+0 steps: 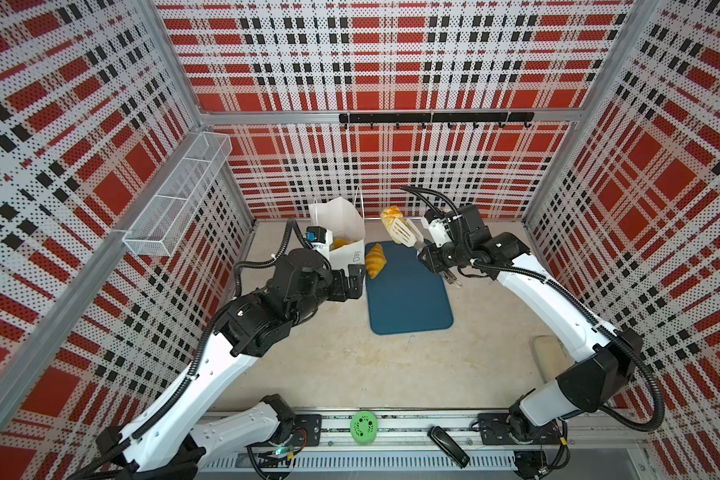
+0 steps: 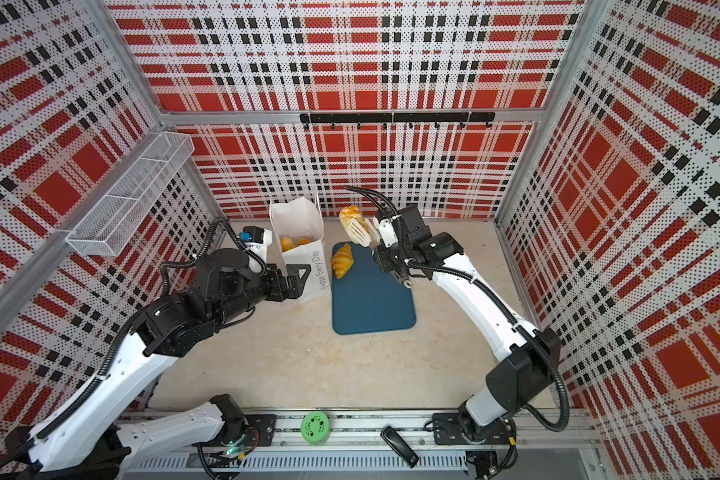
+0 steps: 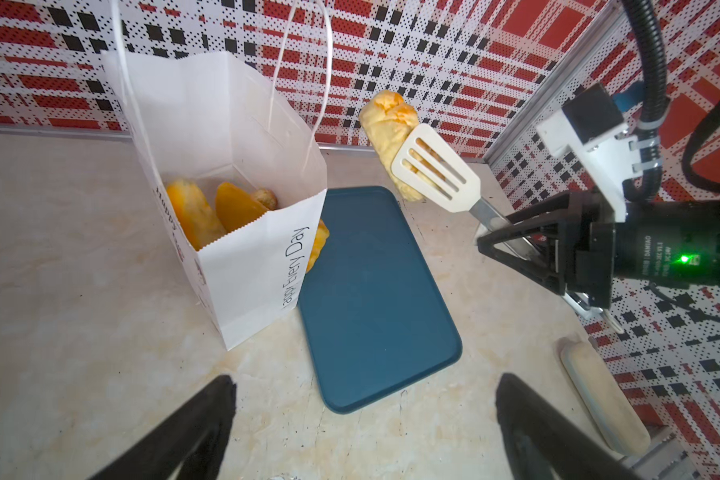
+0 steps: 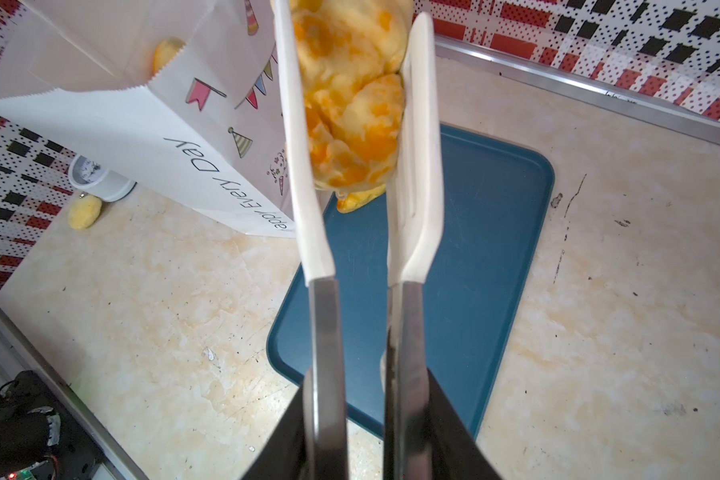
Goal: Place the fake bread into the paper bag
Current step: 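Carry the flaky pastry over the bag opening and lower it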
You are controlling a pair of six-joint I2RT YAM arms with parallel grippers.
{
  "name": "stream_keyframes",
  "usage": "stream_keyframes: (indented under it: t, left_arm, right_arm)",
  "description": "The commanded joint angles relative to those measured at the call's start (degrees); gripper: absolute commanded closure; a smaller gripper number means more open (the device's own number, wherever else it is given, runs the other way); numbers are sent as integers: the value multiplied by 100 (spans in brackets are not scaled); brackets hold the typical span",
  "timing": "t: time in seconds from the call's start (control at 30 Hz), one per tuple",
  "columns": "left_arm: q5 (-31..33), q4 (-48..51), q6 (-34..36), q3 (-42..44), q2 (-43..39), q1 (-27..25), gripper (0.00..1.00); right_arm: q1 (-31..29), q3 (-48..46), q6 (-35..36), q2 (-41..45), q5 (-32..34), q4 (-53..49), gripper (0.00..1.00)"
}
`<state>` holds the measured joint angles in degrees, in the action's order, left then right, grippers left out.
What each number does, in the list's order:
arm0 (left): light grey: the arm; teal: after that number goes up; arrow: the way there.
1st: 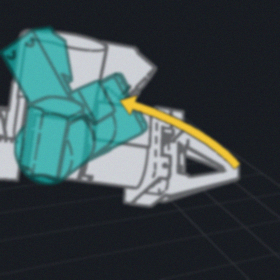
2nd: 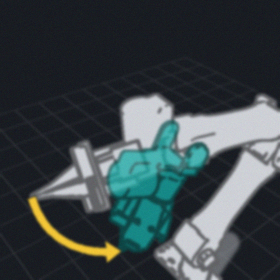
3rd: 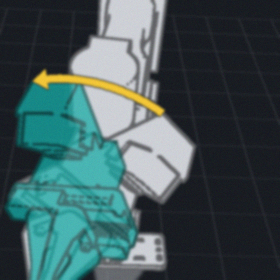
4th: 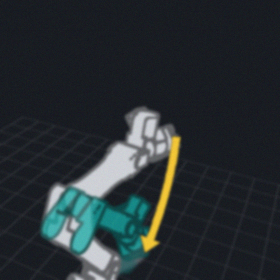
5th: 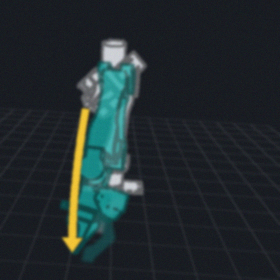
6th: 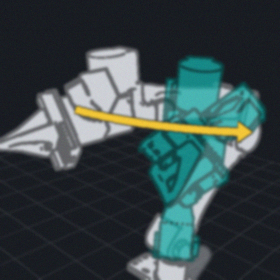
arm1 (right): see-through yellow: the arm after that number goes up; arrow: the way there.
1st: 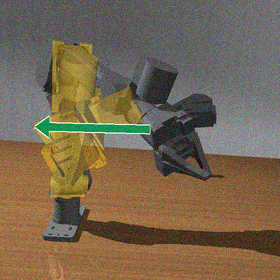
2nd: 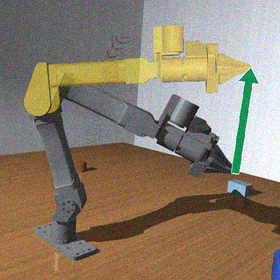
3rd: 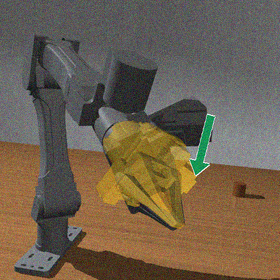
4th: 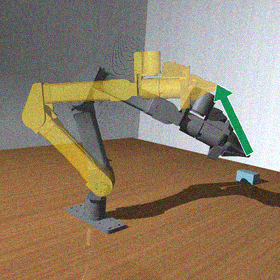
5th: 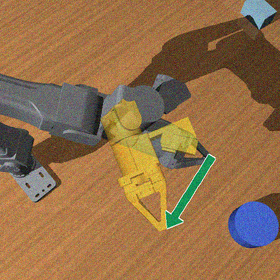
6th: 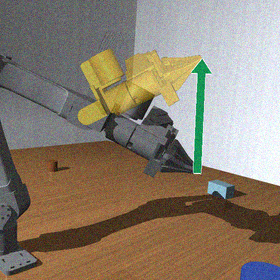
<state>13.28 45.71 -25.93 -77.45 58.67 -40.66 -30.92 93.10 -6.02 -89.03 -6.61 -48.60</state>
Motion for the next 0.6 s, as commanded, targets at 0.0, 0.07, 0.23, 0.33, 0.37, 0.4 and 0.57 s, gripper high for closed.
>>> stream_keyframes:
  t: [0.0,0.07,0.23,0.33,0.37,0.4,0.57]
  left_arm:
    - [-54,53,178,-216,-5,107,1]
    - [-84,69,191,-270,-16,163,1]
    - [-103,73,254,-323,-106,305,1]
    - [-116,78,264,-332,-172,403,1]
    - [-123,78,269,-332,-196,445,1]
    - [-120,78,263,-332,-215,478,1]
    - [-165,78,254,-293,-319,659,1]
  right_arm:
    - [-58,368,-55,242,-164,439,63]
    - [-101,487,-57,222,-189,447,63]
    - [-199,752,-75,208,-223,543,63]
    - [-261,888,-89,185,-269,641,63]
    - [-289,943,-92,177,-292,678,62]
    - [-315,984,-92,168,-305,708,62]
    - [-494,1241,-46,64,-315,817,62]
